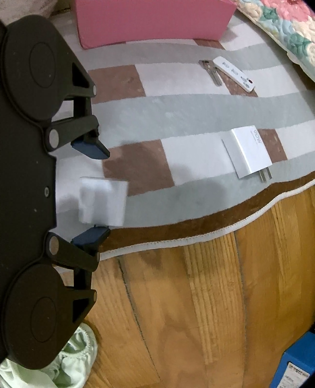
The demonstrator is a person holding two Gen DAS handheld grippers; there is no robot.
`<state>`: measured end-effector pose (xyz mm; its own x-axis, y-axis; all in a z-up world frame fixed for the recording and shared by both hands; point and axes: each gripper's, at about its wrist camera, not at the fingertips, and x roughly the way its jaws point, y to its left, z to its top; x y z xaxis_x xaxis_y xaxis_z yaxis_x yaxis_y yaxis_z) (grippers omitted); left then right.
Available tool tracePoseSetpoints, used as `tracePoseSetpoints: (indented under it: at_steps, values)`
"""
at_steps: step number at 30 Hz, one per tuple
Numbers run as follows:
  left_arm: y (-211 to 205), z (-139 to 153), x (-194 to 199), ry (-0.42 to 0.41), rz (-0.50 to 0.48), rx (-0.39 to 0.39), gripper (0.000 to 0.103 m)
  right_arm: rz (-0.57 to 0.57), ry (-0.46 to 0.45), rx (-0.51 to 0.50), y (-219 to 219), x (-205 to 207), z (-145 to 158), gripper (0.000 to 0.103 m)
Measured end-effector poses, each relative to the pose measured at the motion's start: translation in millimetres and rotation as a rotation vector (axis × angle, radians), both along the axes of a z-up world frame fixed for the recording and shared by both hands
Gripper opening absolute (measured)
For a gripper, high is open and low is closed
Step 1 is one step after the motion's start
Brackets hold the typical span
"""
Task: Organize rigid objects
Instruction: 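Grasp the second white charger on the rug with the right tool, then carry the second white charger into the box and release it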
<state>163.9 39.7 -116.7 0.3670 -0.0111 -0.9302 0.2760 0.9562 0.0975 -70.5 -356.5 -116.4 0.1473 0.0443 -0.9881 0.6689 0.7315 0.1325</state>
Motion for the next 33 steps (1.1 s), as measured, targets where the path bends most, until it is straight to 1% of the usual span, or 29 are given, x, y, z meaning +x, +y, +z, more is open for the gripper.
tracePoseSetpoints:
  at_steps: [2,3,4,5,7,14,24,29,33]
  values:
    - [-0.1,0.0,0.0,0.000,0.000,0.000,0.008,0.031,0.008,-0.038,2.1,3.9,-2.9,0.067]
    - [-0.1,0.0,0.0,0.000,0.000,0.000,0.008,0.047,0.014,-0.055,2.9,5.5,-3.8,0.064]
    - [0.0,0.0,0.0,0.000,0.000,0.000,0.008,0.071,0.022,-0.077,5.8,6.7,-4.2,0.058]
    - [-0.1,0.0,0.0,0.000,0.000,0.000,0.008,0.095,0.026,-0.104,8.5,7.3,-3.8,0.055]
    - [-0.5,0.0,0.0,0.000,0.000,-0.001,0.008,0.128,0.011,-0.130,10.7,6.6,-2.2,0.052]
    - [-0.6,-0.1,-0.1,-0.001,0.000,-0.001,0.008,0.106,-0.062,-0.117,11.7,7.5,4.4,0.052]
    - [-0.5,-0.1,-0.2,0.000,0.000,-0.002,0.008,0.226,-0.153,-0.094,40.7,44.0,13.4,0.052]
    - [-0.6,0.0,-0.3,0.000,0.001,-0.003,0.008,0.247,-0.201,-0.060,51.2,49.5,31.3,0.052]
    - [-0.5,0.2,-0.4,0.000,0.001,-0.005,0.008,0.308,-0.242,-0.057,67.7,55.0,54.9,0.052]
